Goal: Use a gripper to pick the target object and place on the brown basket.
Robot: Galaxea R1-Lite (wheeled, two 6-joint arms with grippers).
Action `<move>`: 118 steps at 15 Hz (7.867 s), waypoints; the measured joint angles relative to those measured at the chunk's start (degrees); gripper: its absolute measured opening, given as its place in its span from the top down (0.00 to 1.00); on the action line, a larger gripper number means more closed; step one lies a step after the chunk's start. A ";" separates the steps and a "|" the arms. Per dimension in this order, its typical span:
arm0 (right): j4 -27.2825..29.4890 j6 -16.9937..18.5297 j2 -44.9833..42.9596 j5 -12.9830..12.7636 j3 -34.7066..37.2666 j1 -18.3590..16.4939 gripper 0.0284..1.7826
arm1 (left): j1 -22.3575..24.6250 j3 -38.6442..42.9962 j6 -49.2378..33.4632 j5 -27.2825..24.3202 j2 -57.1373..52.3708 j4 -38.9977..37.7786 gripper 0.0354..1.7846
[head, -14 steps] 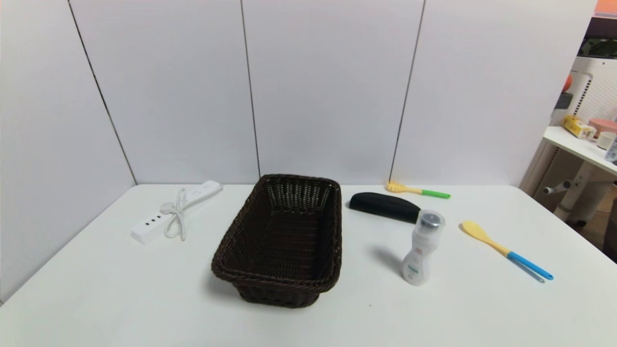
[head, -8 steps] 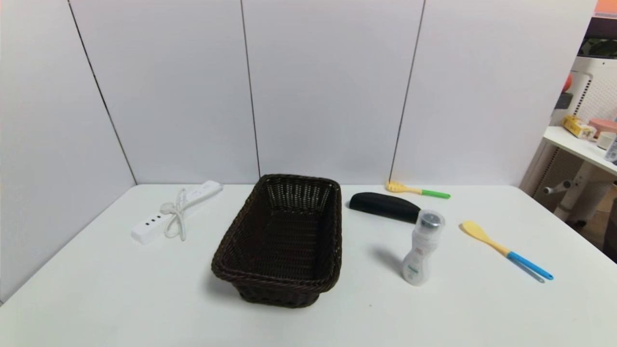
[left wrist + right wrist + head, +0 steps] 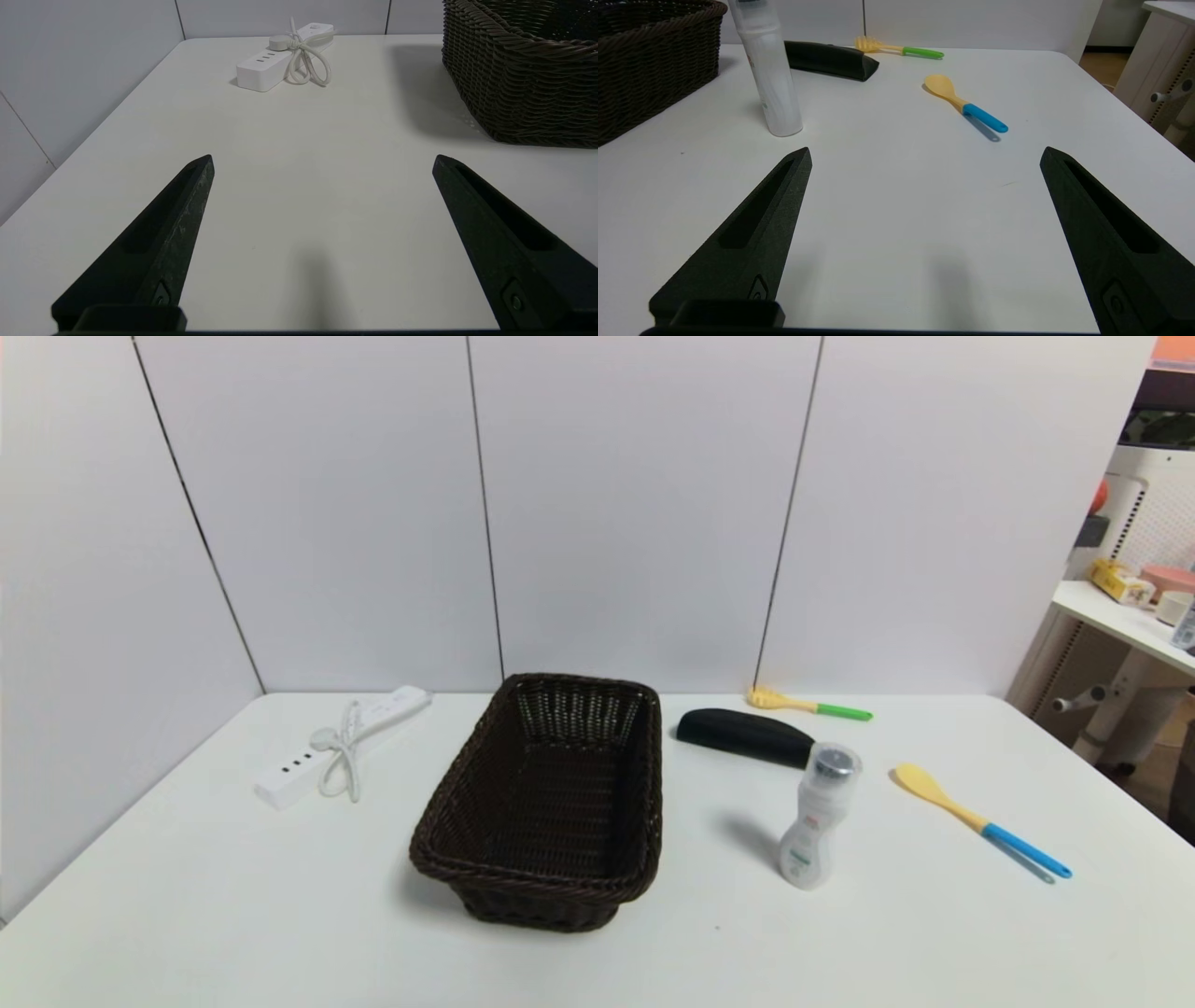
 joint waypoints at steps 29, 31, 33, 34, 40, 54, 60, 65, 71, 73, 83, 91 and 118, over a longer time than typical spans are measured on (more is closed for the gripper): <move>0.05 0.00 0.00 0.00 0.00 0.00 0.05 | 4.10 -104.35 24.00 -6.41 131.69 28.70 0.06; 0.02 0.00 0.00 0.00 0.00 0.00 0.05 | 4.05 -104.44 24.11 -6.61 132.91 28.89 0.06; 0.02 0.02 0.00 0.00 0.00 0.00 0.05 | 3.96 -104.44 24.17 -6.56 133.82 28.73 0.06; 0.00 0.02 0.00 -0.02 0.00 0.00 0.05 | 4.00 -104.49 24.14 -6.58 134.12 28.70 0.13; 0.00 0.02 0.00 0.00 0.00 0.00 0.05 | 4.18 -104.46 24.03 -6.58 134.67 28.54 0.50; 0.02 0.02 0.00 0.00 0.00 0.00 0.05 | 3.39 -104.41 19.37 -14.63 121.83 28.95 0.53; 0.00 0.00 0.00 0.00 0.00 0.00 0.05 | -2.56 -104.18 12.57 -14.80 112.65 28.98 0.53; 0.00 0.00 0.00 0.00 0.00 0.00 0.05 | -12.59 -103.61 5.32 -14.74 107.13 29.03 0.53; 0.02 0.00 0.00 0.00 0.00 0.00 0.05 | -22.89 -100.94 1.54 -14.71 103.78 29.05 0.53; 0.00 0.00 0.00 -0.02 0.00 0.00 0.05 | -23.78 -100.39 1.73 -14.68 103.34 29.03 0.53; 0.02 0.00 0.00 -0.05 0.00 0.00 0.05 | -25.69 -92.39 -0.55 -14.69 99.80 31.43 0.53; 0.05 0.00 0.00 -0.02 0.00 0.00 0.05 | -26.70 -95.28 -5.42 -14.54 103.64 31.38 0.53; 0.00 0.02 0.00 -0.02 0.00 0.00 0.05 | -26.51 -96.13 -4.33 -14.65 110.23 29.68 0.16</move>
